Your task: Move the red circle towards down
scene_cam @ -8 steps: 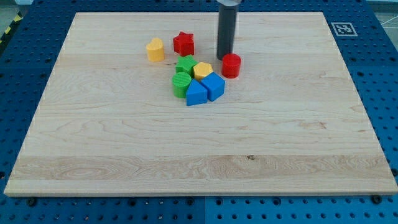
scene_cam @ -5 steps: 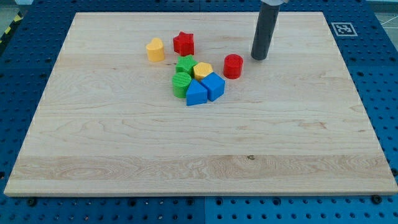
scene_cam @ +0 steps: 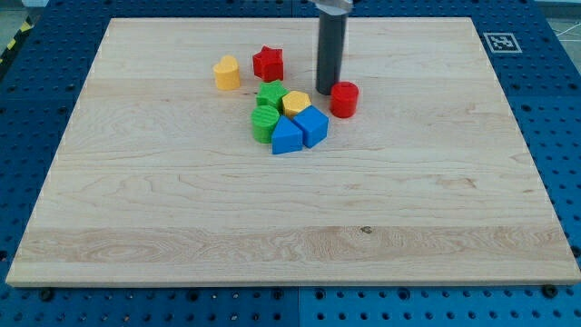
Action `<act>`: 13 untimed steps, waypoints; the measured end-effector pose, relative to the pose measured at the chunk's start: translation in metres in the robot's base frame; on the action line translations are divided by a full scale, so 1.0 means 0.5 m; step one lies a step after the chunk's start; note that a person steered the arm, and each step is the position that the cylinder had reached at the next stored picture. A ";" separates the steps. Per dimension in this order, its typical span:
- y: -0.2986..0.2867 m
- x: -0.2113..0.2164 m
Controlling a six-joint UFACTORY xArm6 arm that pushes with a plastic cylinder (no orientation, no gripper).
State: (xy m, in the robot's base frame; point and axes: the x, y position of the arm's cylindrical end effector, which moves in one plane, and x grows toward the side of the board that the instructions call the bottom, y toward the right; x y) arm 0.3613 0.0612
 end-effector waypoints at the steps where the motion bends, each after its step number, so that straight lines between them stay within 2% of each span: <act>1: 0.062 0.028; 3: 0.165 0.071; 5: 0.060 0.062; 7: 0.031 0.059; 13: -0.007 0.296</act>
